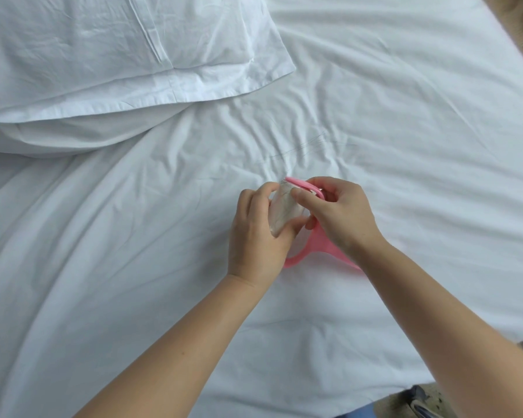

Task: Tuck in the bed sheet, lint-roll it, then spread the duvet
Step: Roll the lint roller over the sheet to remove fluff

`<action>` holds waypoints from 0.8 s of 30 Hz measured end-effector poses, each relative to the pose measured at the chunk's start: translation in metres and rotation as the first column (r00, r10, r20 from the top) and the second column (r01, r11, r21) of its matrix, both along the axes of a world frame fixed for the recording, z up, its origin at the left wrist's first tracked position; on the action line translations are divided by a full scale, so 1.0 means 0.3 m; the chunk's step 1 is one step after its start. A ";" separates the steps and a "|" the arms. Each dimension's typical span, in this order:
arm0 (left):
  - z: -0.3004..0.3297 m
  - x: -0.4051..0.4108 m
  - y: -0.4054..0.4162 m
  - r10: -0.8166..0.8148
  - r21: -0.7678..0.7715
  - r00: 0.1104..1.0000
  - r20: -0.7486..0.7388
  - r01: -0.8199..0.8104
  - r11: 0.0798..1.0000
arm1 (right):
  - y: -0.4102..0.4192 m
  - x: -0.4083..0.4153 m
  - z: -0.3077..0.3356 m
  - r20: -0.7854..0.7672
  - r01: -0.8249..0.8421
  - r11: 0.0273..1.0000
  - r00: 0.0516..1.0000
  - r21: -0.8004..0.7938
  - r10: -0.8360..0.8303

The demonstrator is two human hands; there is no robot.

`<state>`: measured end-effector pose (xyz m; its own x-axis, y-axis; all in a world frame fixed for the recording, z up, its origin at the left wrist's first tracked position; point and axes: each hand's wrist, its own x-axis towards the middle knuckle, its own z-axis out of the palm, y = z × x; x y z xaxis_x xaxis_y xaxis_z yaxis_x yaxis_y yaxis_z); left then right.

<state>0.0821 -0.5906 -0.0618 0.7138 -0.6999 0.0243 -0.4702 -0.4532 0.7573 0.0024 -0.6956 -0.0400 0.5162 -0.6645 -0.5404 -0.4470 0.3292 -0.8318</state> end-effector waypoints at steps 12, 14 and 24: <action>-0.008 0.066 0.022 -0.144 0.082 0.965 -0.221 0.165 0.983 | -0.067 -0.028 -0.001 -0.006 -0.193 0.981 0.981 -0.015 0.193; -0.014 0.077 0.024 -0.150 0.082 0.952 -0.268 0.178 0.981 | -0.074 -0.026 -0.006 -0.024 -0.220 0.975 0.975 -0.023 0.219; -0.065 0.085 0.009 -0.175 0.082 0.942 -0.286 0.206 0.975 | -0.088 0.014 -0.043 -0.151 -0.177 0.984 0.974 -0.025 0.171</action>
